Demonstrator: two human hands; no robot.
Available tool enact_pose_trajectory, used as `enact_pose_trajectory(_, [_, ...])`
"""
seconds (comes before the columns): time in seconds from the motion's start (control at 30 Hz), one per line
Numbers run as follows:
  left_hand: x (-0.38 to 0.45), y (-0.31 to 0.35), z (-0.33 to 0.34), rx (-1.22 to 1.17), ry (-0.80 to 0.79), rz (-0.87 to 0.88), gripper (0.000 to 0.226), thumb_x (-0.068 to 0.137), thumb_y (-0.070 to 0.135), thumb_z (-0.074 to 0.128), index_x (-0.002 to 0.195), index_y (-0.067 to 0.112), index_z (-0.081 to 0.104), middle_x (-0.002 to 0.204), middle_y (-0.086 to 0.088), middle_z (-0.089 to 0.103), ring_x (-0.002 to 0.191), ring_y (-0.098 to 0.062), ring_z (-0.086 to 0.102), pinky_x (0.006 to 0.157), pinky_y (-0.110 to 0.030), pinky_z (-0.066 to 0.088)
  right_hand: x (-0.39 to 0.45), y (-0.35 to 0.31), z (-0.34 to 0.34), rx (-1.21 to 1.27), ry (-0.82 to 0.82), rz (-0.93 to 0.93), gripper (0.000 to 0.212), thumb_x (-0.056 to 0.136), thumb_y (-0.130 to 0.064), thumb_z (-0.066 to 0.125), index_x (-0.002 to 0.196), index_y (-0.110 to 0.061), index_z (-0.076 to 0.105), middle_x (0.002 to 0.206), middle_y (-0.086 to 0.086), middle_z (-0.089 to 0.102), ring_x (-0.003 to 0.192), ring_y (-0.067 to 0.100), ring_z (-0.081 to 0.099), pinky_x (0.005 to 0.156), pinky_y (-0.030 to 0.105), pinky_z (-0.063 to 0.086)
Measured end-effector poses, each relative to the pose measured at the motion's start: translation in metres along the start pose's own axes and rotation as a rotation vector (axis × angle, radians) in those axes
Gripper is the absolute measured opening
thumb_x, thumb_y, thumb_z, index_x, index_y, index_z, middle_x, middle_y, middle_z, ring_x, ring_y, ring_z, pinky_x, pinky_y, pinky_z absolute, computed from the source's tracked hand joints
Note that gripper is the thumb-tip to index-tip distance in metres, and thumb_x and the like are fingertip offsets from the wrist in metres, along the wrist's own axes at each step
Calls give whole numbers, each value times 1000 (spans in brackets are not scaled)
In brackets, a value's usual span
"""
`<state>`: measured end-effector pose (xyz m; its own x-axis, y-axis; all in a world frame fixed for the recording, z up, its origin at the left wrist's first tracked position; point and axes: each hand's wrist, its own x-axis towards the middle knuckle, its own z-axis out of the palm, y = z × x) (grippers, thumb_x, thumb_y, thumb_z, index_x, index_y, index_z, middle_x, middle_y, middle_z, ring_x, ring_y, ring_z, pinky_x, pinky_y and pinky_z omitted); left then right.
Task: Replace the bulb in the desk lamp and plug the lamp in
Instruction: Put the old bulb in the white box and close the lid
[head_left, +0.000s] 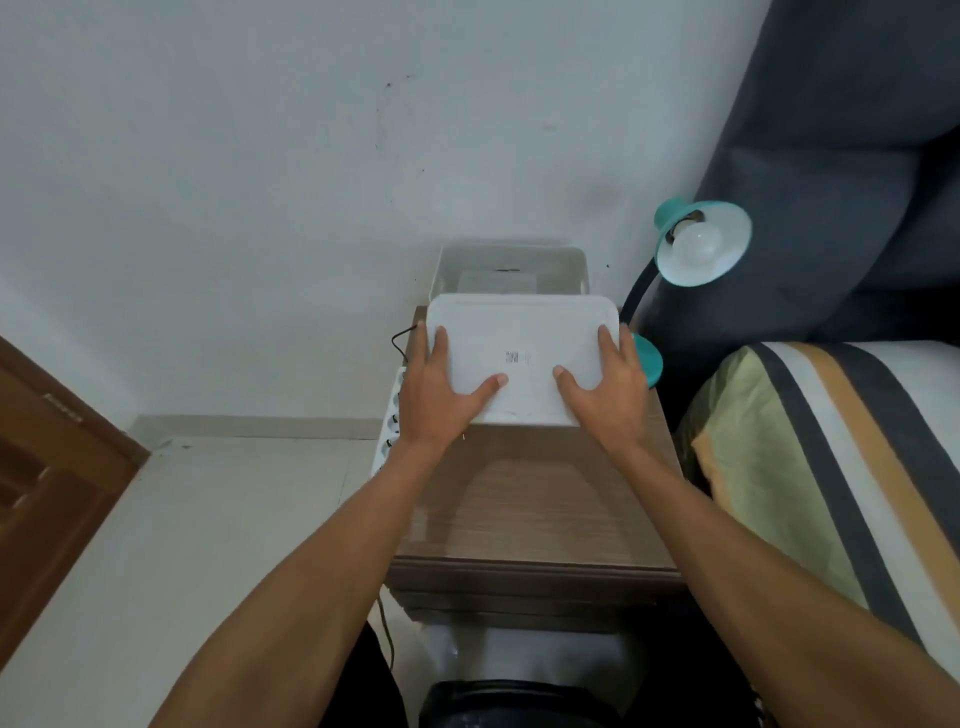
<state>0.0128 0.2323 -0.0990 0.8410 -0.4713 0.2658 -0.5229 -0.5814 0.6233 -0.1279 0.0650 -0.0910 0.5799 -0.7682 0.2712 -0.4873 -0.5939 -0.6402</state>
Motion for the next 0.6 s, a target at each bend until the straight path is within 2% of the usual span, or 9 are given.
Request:
enact_pose_trajectory(0.1, [49,13,-8,-11,40,46,113,75,74,73,157,9,33,169,-11,21,154,-26,26,120,-41,33,47,-15,-4,-11,30,-27,81,86,-51,65,150,-12,35,160,12,24,144,31,30,113,45,33])
enact_pose_trajectory(0.2, [96,22,-7,-11,57,74,111,74,74,74,155,8,37,168,-11,25,153,-26,29,119,-39,33,91,-26,-2,11,27,-24,83,86,-52,63,151,-11,34,161,11,22,146,28,26,116,42,30])
enact_pose_trajectory(0.33, [144,20,5,7,39,88,107,71,80,71,146,8,45,160,-10,36,144,-27,42,113,-42,44,133,-30,9,13,-3,11,84,86,-51,64,152,-10,32,162,13,20,149,28,20,116,41,26])
enact_pose_trajectory(0.43, [163,13,17,24,-2,82,105,72,81,70,144,8,47,159,-9,37,143,-27,43,111,-40,44,151,-28,22,0,-47,39,84,87,-52,63,152,-10,31,162,14,19,149,28,19,116,43,26])
enact_pose_trajectory(0.5, [170,8,24,45,-27,87,101,72,80,70,140,8,49,154,-9,42,137,-27,47,105,-35,45,159,-25,30,-18,-81,55,85,87,-53,63,153,-10,30,162,15,18,149,29,18,117,43,24])
enact_pose_trajectory(0.6, [179,2,32,53,-62,93,90,73,76,73,126,6,55,133,-7,51,120,-26,55,89,-28,42,166,-22,40,-36,-127,92,85,88,-53,62,154,-10,28,163,15,18,150,29,17,117,42,22])
